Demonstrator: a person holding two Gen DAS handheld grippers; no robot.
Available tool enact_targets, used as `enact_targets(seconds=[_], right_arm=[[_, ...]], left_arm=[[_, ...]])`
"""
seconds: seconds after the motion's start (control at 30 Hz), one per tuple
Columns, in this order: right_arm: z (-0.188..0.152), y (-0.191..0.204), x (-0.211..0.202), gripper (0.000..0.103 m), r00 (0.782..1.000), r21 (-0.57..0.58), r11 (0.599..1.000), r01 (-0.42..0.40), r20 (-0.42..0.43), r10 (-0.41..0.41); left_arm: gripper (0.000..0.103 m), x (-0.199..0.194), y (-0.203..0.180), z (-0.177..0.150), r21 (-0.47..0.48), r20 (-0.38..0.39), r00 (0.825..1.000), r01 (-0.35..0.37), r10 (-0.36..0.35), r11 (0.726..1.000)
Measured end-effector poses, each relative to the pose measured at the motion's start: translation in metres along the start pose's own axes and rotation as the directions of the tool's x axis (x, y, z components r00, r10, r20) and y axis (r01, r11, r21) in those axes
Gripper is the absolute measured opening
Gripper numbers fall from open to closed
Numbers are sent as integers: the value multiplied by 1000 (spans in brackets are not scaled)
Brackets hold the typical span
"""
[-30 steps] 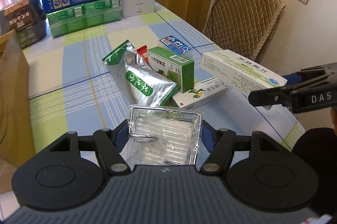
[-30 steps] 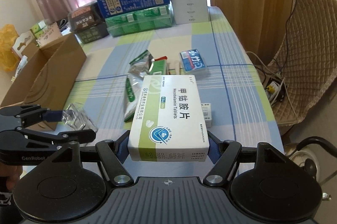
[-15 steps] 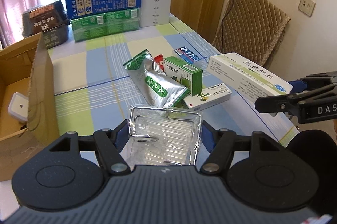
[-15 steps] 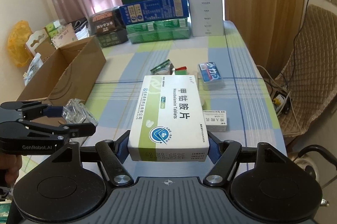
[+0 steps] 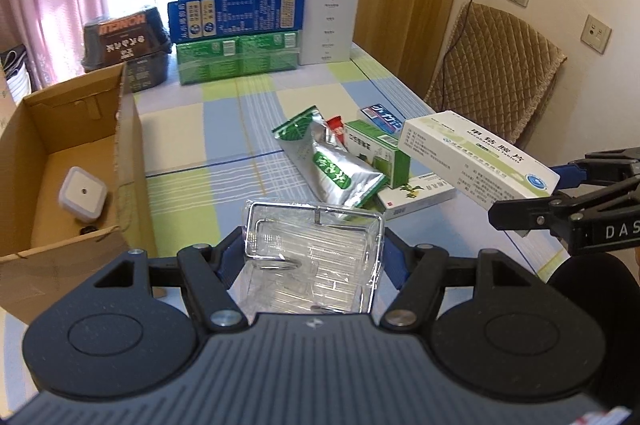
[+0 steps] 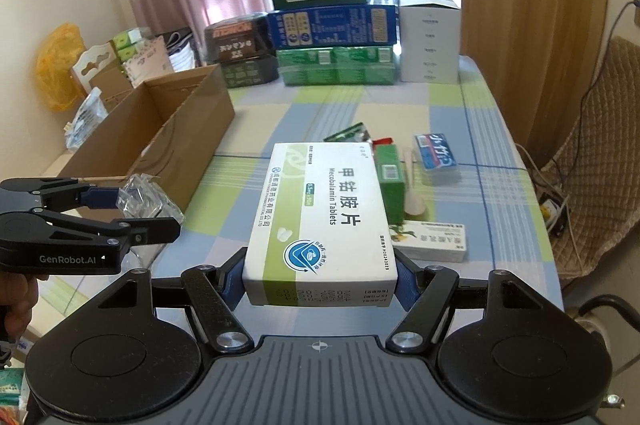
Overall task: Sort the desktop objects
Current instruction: 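Carry the hook pack and white medicine box into the cardboard box and release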
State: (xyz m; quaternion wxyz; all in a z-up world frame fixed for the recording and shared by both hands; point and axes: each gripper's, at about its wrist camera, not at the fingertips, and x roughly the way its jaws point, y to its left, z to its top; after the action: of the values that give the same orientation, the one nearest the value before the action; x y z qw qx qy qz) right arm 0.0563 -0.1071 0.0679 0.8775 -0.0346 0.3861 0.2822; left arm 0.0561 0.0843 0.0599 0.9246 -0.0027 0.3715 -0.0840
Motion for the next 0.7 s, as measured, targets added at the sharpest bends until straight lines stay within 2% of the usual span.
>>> enact_targets(seconds=[0.3, 0.57, 0.7], right_arm=[[21, 54, 21, 68, 995, -50, 994, -95, 14, 96], [46, 118, 53, 68, 982, -123, 975, -184, 24, 188], [56, 144, 67, 68, 978, -144, 970, -197, 36, 204]], left_arm=[[65, -26, 38, -4, -19, 10, 999, -50, 50, 999], [65, -57, 97, -1, -36, 11, 988, -152, 152, 988], [65, -66, 125, 4, -27, 8, 980, -200, 200, 979]])
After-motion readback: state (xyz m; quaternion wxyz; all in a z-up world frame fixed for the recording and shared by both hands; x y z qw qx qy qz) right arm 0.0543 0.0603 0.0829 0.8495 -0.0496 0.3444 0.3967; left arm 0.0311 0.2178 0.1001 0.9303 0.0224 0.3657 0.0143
